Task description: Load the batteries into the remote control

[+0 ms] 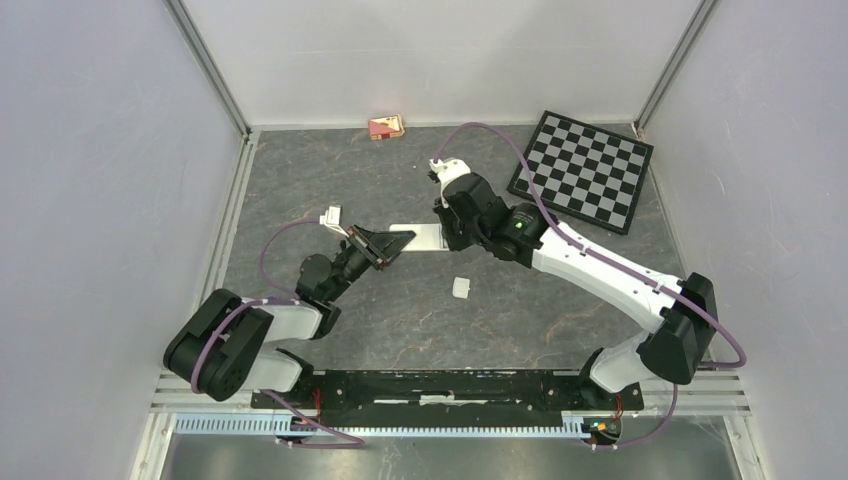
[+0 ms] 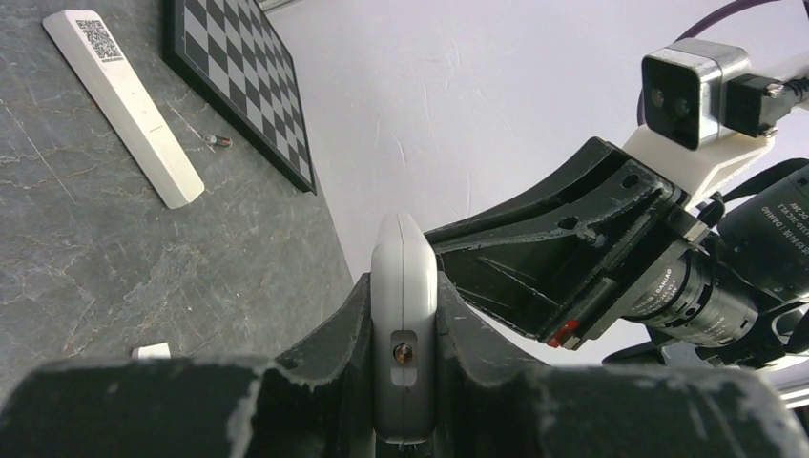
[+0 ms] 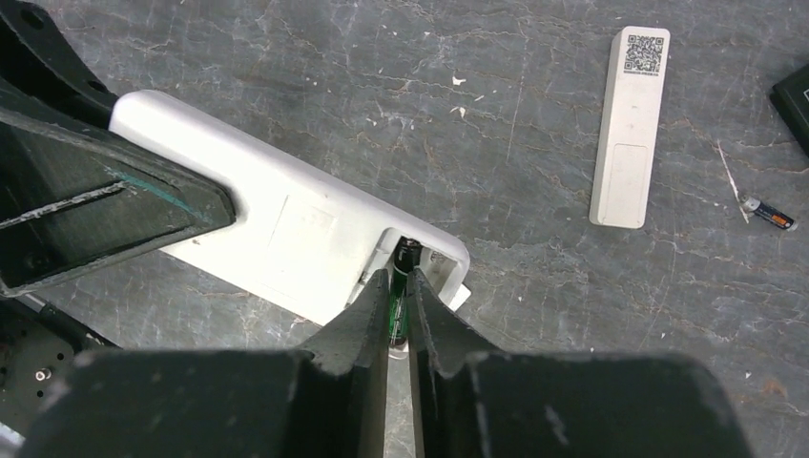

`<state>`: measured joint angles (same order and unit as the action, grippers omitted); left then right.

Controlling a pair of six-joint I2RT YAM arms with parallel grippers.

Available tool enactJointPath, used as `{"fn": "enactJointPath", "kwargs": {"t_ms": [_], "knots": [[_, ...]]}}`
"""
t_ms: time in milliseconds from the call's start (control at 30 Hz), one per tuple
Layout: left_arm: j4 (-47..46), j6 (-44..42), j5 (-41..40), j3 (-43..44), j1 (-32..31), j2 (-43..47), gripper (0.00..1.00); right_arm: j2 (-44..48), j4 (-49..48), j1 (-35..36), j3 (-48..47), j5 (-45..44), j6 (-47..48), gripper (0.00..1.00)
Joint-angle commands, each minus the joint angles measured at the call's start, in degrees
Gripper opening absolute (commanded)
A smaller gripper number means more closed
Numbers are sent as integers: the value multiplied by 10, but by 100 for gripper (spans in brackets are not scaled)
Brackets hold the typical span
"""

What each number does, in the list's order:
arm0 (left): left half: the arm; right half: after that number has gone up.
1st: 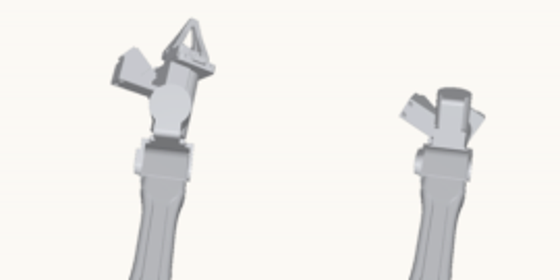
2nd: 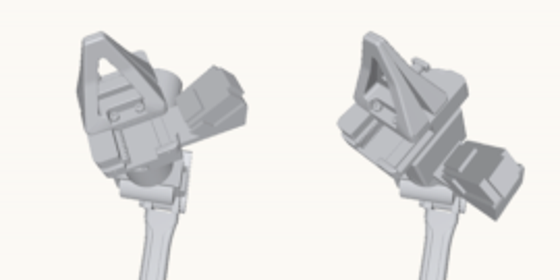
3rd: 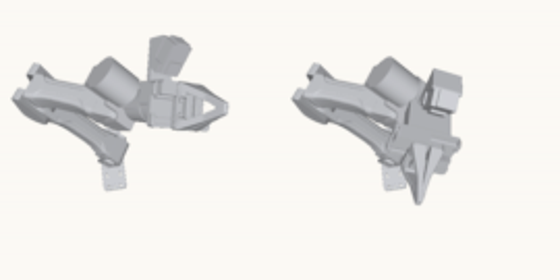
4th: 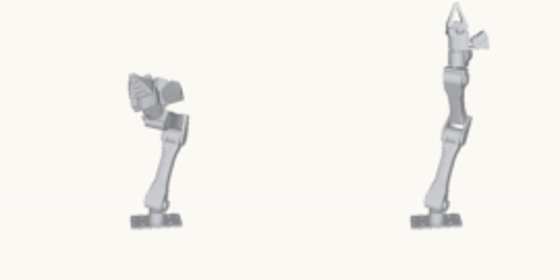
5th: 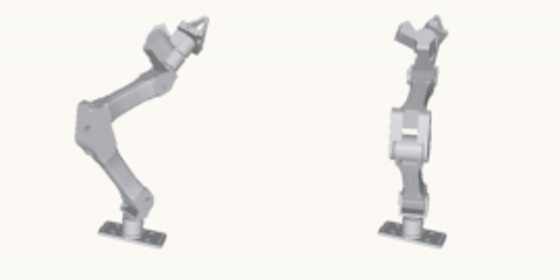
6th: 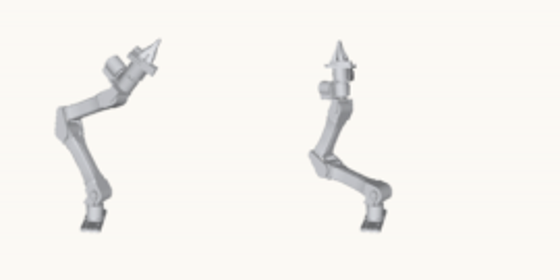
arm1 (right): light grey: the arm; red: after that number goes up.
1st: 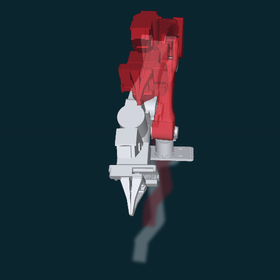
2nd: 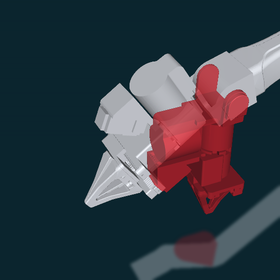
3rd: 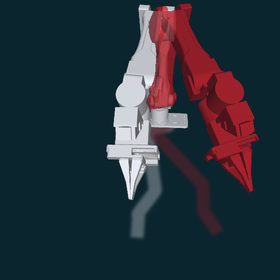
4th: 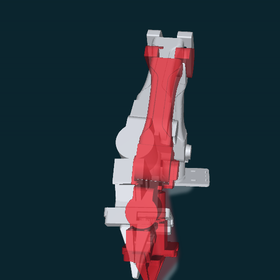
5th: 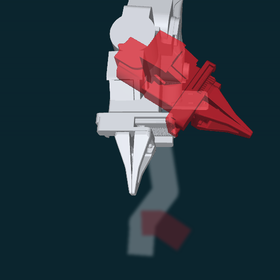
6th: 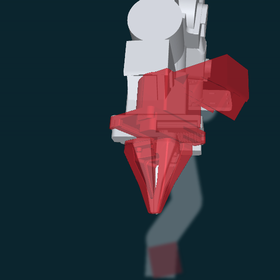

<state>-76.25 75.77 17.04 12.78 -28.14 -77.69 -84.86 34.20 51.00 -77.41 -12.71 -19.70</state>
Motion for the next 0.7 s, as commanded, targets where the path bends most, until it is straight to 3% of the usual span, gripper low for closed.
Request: {"fn": "enactJointPath", "kwargs": {"t_ms": [0, 133, 233, 300, 433, 667], "knots": [[-92, -5, 9, 17, -2, 19, 2, 1, -10, 1, 18, 12, -24, 15], [9, -49, 14, 35, -2, 35, 2, 17, -38, -6, 50, 20, -32, 24], [217, -144, 7, 68, -3, 74, 2, 29, -87, -20, 93, 47, -47, 31], [382, -210, -9, 101, -5, 105, 2, 35, -124, -27, 126, 71, -57, 31], [619, -297, -56, 172, -13, 132, 2, 36, -177, -31, 189, 90, -92, 32], [837, -370, -165, 276, -71, 85, 2, 67, -289, -47, 309, 91, -166, 42]]}}
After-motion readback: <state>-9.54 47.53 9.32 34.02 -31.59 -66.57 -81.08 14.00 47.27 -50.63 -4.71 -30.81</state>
